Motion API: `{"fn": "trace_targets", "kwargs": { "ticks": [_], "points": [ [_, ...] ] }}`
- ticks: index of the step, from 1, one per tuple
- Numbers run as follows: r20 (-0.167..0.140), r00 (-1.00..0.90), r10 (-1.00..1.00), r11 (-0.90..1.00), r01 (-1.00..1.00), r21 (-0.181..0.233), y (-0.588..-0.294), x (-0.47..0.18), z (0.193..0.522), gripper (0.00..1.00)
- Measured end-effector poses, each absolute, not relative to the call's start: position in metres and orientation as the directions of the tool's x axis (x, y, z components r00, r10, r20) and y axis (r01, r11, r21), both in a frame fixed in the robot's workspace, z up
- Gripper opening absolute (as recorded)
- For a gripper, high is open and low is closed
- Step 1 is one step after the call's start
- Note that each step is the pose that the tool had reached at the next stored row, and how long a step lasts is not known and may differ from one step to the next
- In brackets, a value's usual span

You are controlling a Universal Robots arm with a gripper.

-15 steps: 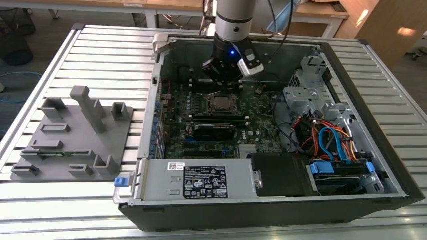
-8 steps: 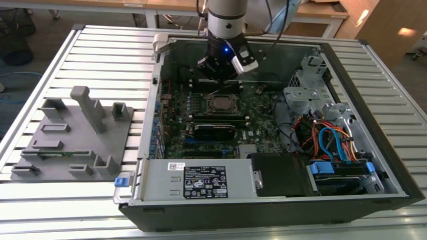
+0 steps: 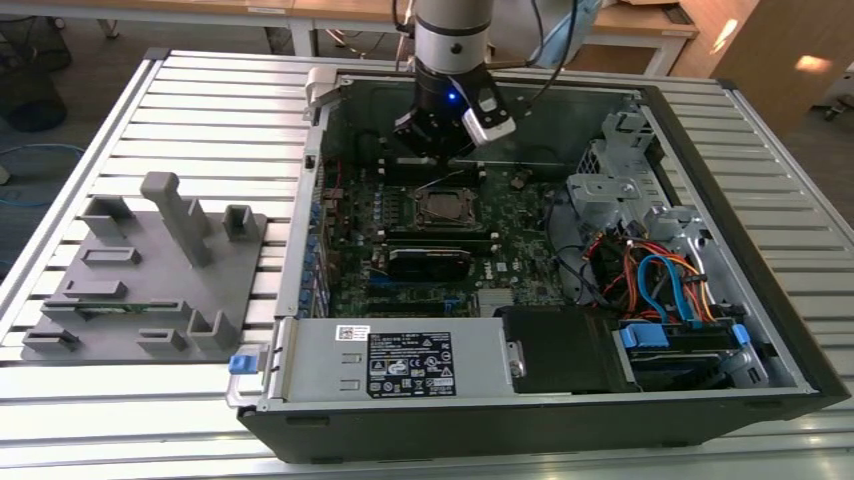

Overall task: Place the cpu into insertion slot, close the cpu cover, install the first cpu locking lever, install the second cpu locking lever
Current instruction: 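Install the first cpu locking lever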

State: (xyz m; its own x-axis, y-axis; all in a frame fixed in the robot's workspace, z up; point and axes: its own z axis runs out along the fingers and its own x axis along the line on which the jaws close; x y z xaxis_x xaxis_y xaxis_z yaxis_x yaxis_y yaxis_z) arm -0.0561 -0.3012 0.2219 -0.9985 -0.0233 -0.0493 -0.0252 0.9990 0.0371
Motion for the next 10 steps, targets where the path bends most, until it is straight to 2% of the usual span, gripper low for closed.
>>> {"fn": "trace_targets", "kwargs": {
  "ticks": [10],
  "points": [
    [-0.049,-0.999,-0.017,0.999,-0.019,0.037,-0.2982,-0.0490,0.2218,0.10]
  ]
}}
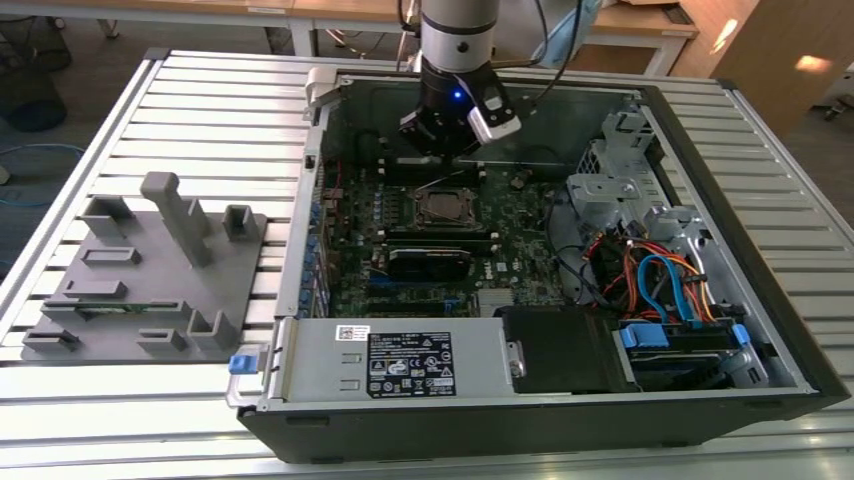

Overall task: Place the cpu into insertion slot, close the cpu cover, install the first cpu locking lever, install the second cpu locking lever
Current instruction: 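Install the first cpu locking lever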

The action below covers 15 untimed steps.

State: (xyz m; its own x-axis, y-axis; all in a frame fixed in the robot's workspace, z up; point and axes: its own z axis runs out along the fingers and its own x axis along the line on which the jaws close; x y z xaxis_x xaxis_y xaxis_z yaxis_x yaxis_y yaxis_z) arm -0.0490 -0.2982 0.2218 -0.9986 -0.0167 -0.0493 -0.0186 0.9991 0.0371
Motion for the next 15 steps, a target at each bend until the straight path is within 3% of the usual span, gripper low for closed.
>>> {"fn": "trace_targets", "kwargs": {
  "ticks": [15],
  "points": [
    [-0.049,-0.999,-0.009,0.999,-0.011,0.039,-0.2970,-0.0399,0.2165,0.10]
  ]
}}
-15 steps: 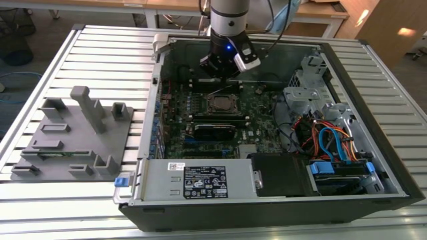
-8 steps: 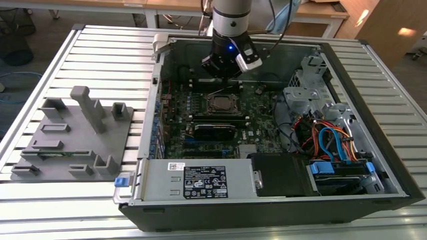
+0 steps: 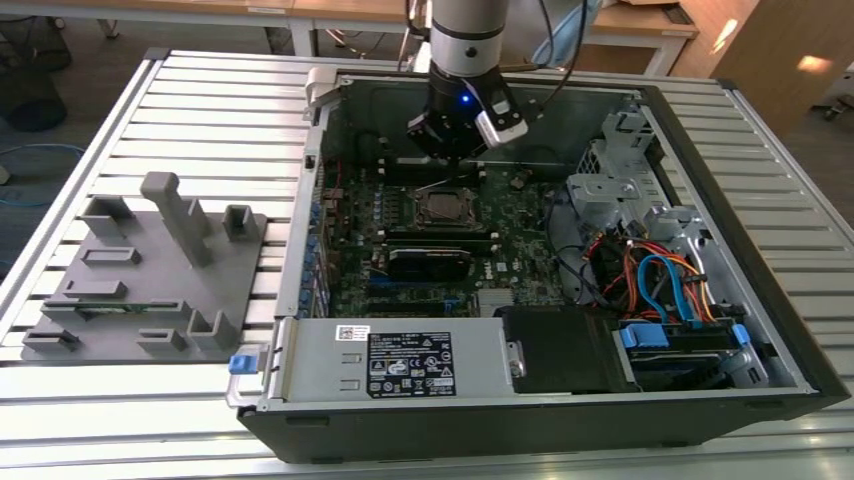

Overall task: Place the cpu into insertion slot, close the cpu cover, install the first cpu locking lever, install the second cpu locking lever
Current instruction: 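Install the first cpu locking lever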

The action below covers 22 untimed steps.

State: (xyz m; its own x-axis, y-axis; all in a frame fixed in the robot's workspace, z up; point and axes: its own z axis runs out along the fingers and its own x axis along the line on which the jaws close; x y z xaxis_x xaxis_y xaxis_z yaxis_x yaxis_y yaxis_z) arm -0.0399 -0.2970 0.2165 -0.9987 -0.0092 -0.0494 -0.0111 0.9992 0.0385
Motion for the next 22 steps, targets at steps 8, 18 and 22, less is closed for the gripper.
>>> {"fn": "trace_targets", "kwargs": {
  "ticks": [8,18,22],
  "points": [
    [-0.049,-0.999,-0.009,0.999,-0.011,0.040,-0.297,-0.038,0.212,0.10],
    [-0.047,-0.999,-0.009,0.999,-0.011,0.042,-0.297,-0.035,0.203,0.10],
    [-0.046,-0.999,-0.009,0.999,-0.011,0.044,-0.297,-0.034,0.201,0.10]
  ]
}}
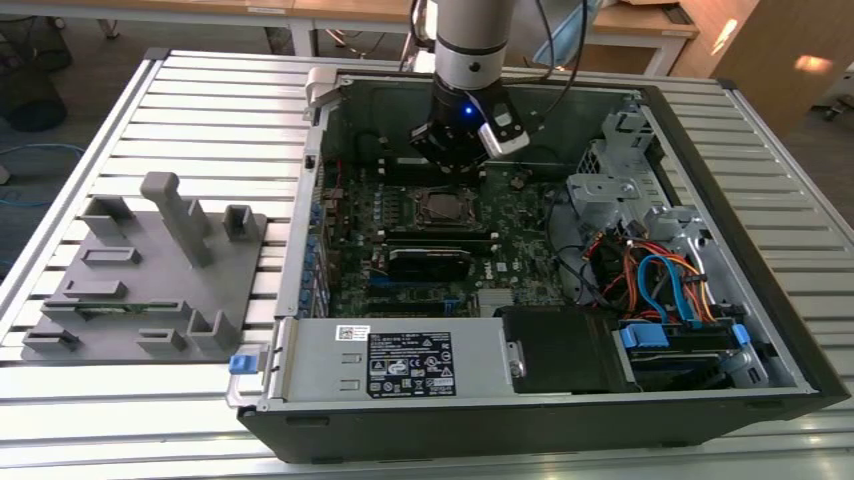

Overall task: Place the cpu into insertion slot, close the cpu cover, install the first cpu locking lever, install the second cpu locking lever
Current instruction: 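Install the first cpu locking lever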

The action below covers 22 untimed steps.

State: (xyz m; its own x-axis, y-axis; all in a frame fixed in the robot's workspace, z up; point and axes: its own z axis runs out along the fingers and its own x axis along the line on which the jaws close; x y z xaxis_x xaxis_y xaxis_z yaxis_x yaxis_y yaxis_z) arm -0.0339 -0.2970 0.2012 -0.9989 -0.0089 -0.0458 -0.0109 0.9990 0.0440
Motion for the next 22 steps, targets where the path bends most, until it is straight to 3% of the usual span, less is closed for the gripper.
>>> {"fn": "trace_targets", "kwargs": {
  "ticks": [22],
  "points": [
    [-0.042,-0.999,-0.008,0.998,-0.011,0.055,-0.2973,-0.0320,0.1995,0.10]
  ]
}}
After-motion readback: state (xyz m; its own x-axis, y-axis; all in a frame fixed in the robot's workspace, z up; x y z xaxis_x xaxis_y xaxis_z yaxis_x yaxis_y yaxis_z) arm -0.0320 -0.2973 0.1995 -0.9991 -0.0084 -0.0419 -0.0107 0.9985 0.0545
